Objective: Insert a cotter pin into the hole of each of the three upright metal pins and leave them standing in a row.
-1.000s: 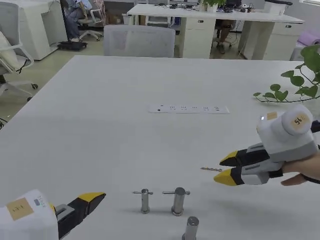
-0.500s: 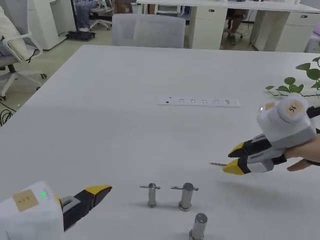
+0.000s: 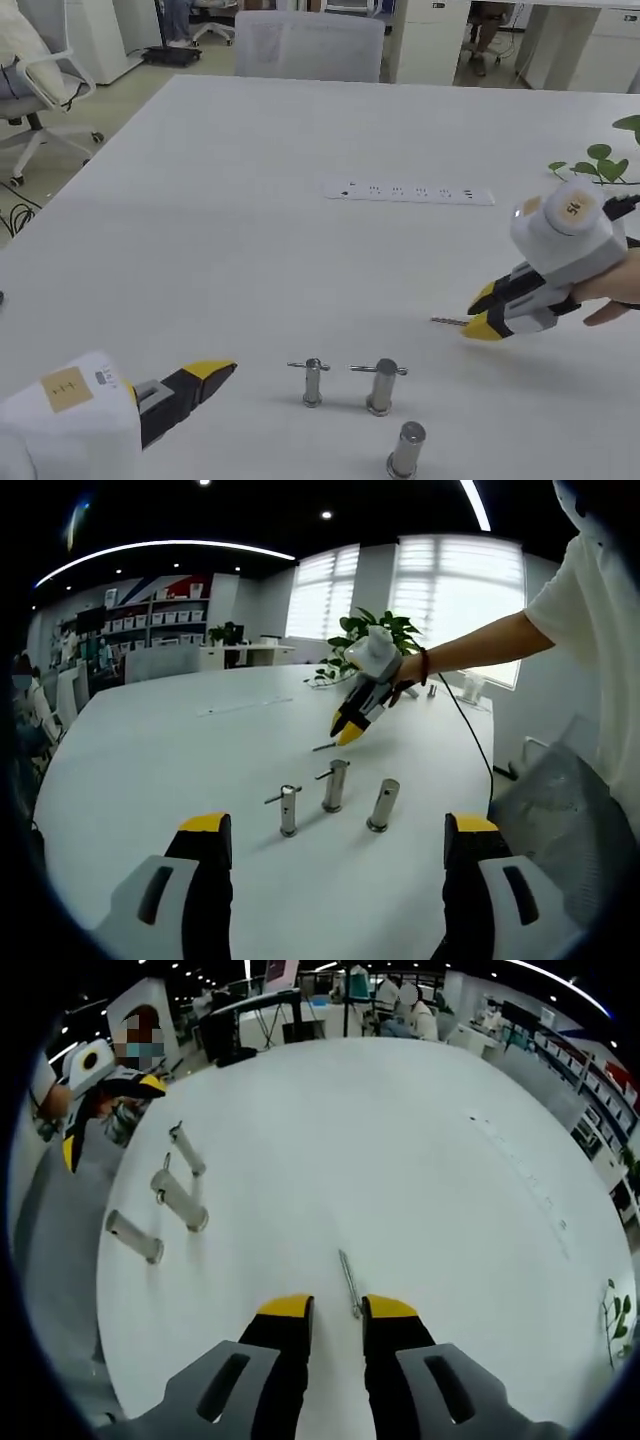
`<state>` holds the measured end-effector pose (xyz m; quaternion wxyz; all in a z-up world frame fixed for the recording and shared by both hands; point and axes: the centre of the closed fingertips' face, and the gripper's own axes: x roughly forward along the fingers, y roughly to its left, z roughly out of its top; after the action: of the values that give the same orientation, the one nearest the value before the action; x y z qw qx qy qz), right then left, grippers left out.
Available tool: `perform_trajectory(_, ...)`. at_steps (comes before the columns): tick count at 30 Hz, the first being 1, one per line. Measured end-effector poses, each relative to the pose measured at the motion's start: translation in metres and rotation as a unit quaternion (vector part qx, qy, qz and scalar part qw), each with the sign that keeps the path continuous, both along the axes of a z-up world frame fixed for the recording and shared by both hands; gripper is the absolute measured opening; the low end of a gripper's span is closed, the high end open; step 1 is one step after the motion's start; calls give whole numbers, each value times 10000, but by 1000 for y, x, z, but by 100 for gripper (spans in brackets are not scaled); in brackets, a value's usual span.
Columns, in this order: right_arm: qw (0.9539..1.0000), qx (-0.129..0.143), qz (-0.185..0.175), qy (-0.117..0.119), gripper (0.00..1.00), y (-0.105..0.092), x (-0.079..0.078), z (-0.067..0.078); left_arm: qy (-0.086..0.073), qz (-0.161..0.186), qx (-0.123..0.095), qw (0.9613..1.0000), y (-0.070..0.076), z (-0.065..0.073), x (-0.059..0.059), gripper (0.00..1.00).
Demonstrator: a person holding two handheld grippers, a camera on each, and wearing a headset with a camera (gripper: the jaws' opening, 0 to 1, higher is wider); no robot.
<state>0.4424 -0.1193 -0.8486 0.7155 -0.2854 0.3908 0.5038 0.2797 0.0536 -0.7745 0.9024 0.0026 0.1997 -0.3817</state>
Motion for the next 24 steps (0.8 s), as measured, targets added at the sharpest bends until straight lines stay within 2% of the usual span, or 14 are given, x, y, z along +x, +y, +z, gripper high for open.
perform_trajectory(6, 9997, -186, 140, 19, 18, -3, 3, -6, -55, -31, 9, 10000, 0, 0, 0, 84)
perform_trajectory(16, 9983, -447, 378, 54, 15, -6, 10, -15, -39, -38, -7, 10000, 0, -2, 0, 83)
perform_trajectory(24, 9970, -525, 563, 97, 13, -7, 12, -17, -52, -64, 7, 10000, 1, -2, 1, 81)
